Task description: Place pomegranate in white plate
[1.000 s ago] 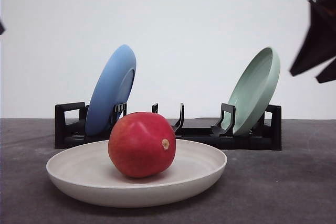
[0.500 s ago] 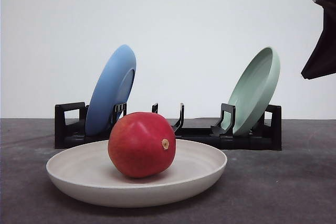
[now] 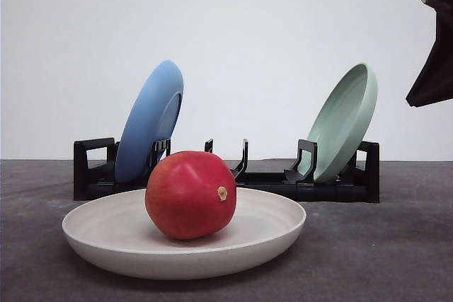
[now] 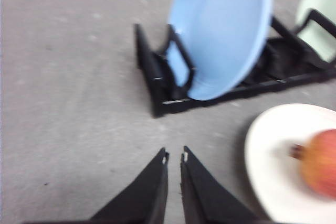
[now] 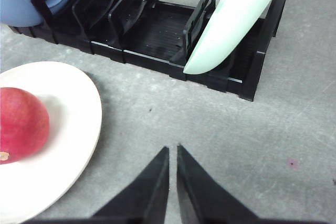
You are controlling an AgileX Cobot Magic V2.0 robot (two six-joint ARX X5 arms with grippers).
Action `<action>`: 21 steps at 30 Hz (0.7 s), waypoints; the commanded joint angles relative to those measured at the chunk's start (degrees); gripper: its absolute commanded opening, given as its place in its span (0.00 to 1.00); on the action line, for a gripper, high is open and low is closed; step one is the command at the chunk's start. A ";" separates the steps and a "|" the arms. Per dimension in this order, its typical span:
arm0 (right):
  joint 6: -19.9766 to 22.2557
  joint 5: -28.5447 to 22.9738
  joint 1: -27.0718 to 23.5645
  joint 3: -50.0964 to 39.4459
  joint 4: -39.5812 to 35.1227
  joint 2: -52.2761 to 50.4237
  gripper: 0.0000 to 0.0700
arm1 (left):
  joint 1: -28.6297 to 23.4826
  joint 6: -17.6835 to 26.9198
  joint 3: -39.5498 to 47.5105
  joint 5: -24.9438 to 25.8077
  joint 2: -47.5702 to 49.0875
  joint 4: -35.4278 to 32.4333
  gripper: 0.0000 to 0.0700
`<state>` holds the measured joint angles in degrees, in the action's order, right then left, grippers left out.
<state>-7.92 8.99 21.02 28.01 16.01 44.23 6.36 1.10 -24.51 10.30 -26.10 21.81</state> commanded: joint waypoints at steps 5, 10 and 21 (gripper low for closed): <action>-0.20 -0.04 0.22 0.17 -0.57 0.22 0.03 | -4.02 -3.55 9.63 -3.29 8.96 -4.27 0.04; -0.20 -0.04 0.22 0.17 -0.57 0.22 0.03 | -6.22 -3.52 15.34 -6.85 15.89 -4.26 0.04; -0.20 -0.03 0.22 0.17 -0.57 0.20 0.03 | -6.83 -3.29 22.58 -7.16 25.95 -7.94 0.04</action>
<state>-7.92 9.01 21.01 28.01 16.01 44.23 -0.42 -2.22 -2.78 3.17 -0.37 14.59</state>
